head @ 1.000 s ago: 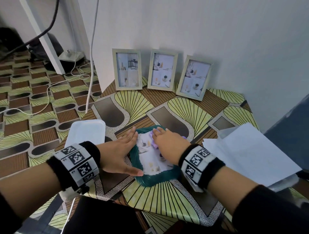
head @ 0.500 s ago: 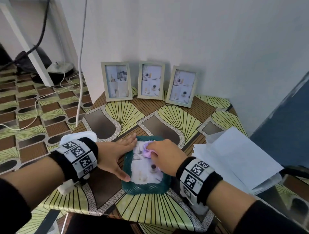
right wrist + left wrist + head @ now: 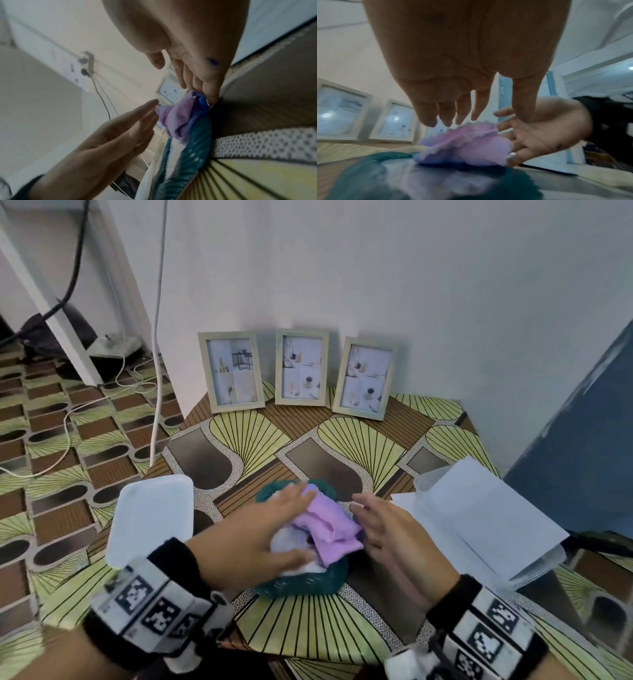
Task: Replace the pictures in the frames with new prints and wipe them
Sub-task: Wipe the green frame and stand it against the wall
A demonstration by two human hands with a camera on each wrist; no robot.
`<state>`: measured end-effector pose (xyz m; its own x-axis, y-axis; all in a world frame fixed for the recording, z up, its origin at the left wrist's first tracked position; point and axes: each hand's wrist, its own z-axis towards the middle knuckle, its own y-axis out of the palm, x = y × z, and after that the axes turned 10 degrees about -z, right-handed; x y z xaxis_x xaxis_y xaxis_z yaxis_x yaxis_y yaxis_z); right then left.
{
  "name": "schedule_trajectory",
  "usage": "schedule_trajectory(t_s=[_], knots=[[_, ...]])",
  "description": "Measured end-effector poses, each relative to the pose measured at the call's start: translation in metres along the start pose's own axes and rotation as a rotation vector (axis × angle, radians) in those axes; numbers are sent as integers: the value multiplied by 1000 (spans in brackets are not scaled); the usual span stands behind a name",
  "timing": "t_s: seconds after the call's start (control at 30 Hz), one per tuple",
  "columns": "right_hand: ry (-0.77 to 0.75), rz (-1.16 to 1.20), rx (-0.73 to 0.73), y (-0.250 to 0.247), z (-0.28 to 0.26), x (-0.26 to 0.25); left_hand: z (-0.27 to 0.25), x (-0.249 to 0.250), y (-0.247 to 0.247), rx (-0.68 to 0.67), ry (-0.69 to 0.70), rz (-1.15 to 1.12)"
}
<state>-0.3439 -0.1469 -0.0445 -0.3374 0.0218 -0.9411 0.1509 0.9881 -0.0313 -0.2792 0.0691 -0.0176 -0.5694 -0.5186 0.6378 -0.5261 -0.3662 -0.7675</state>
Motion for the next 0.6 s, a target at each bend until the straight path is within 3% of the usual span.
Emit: schedule_trajectory(t_s=[0.13,0.23,0.37,0.6], knots=[[107,323,-20,-1,-9,4,13,20,34,-107,-110,99],[153,428,-42,-1,-14,4,25,24,40,-100,-185,166],[211,455,-57,-2,-17,6,33,20,33,-19,-168,194],[190,453,-94,5,-17,7,33,16,33,-37,-68,328]])
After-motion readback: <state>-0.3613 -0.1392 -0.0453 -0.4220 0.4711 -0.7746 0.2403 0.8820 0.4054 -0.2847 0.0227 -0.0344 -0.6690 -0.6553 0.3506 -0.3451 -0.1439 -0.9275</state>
